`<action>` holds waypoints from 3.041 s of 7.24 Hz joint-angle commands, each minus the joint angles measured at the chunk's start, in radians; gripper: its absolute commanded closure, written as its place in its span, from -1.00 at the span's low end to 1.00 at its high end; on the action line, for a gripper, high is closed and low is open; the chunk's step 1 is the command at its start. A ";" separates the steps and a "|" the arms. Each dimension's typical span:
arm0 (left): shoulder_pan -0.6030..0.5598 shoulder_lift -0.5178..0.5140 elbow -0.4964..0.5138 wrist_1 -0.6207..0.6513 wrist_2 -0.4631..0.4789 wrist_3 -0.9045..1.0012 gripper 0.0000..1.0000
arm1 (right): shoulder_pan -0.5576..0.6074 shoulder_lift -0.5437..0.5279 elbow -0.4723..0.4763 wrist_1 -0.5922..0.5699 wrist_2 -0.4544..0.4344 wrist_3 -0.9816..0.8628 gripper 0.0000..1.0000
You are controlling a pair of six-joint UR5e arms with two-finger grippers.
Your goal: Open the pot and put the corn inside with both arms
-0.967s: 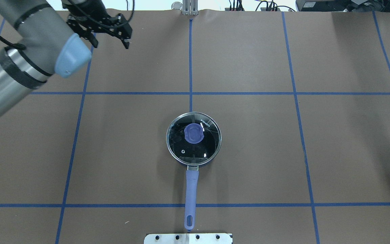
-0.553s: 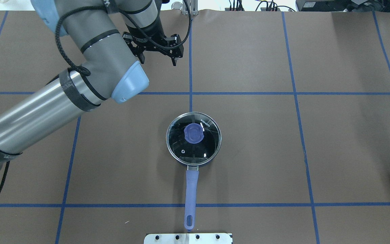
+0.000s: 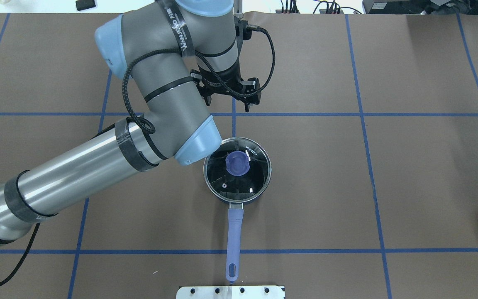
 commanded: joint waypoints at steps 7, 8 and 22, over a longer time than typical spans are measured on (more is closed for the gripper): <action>0.080 0.013 -0.026 0.007 0.030 -0.004 -0.99 | -0.130 -0.092 0.002 0.002 -0.037 0.006 -1.00; 0.091 0.019 -0.034 0.008 0.039 -0.007 -0.99 | -0.138 -0.107 0.002 0.002 -0.037 0.006 -1.00; 0.142 0.066 -0.063 0.016 0.026 -0.050 -0.97 | -0.306 -0.105 -0.041 0.000 -0.090 0.003 -0.65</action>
